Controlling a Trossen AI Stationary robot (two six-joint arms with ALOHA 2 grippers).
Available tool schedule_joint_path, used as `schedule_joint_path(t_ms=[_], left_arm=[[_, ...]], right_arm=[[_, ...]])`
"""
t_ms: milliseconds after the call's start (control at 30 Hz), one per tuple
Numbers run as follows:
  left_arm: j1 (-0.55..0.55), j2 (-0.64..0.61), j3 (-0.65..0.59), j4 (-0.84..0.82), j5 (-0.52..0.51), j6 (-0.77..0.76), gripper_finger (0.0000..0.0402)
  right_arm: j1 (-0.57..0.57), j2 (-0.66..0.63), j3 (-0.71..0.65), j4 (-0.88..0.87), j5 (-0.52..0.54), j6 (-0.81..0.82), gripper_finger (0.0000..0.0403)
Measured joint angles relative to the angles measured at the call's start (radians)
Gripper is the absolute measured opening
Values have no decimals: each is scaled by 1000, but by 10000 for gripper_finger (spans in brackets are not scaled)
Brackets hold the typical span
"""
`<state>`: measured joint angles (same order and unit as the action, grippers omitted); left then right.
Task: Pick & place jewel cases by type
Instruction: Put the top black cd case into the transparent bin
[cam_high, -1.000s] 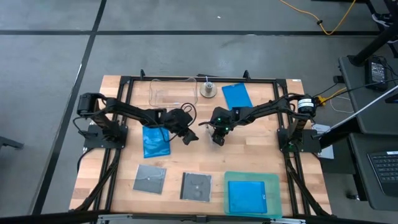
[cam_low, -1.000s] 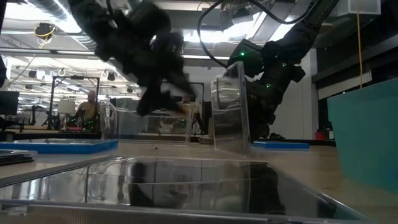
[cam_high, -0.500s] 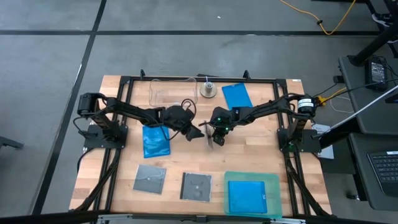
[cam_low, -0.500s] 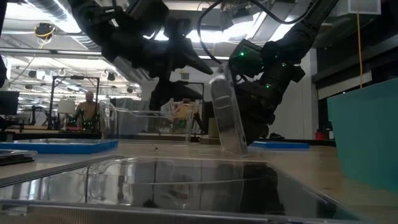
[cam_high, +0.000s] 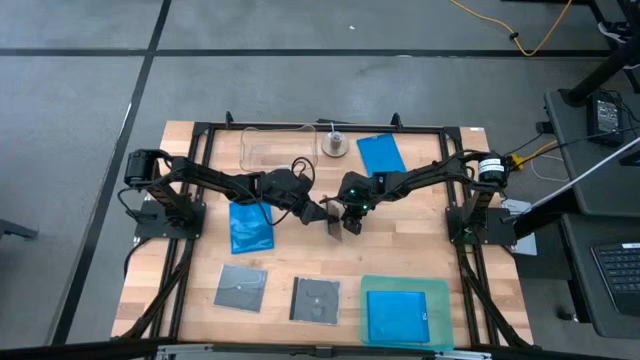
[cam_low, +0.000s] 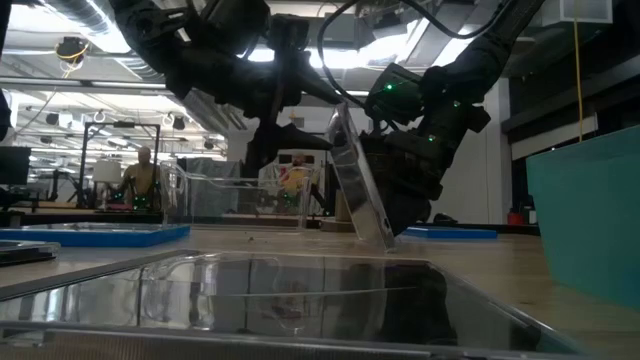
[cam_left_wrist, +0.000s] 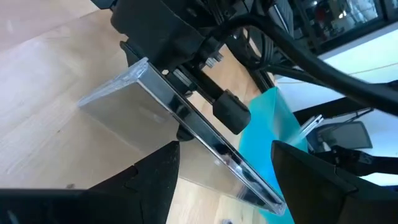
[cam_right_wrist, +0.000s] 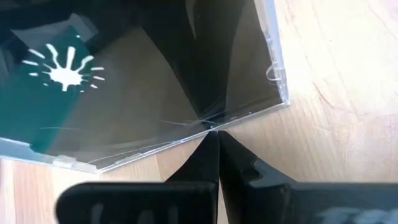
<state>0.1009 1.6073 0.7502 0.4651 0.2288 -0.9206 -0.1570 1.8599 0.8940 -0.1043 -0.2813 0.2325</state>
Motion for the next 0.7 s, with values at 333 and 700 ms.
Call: schedule_joint_path(t_ms=[333,700], left_arm=[[0,0,0,-113,-26,-29,244],[35,0,0,-248,-28,-107,211]], right_arm=[[0,0,0,7,0,0,5],[0,0,0,10,-1,-1,5]])
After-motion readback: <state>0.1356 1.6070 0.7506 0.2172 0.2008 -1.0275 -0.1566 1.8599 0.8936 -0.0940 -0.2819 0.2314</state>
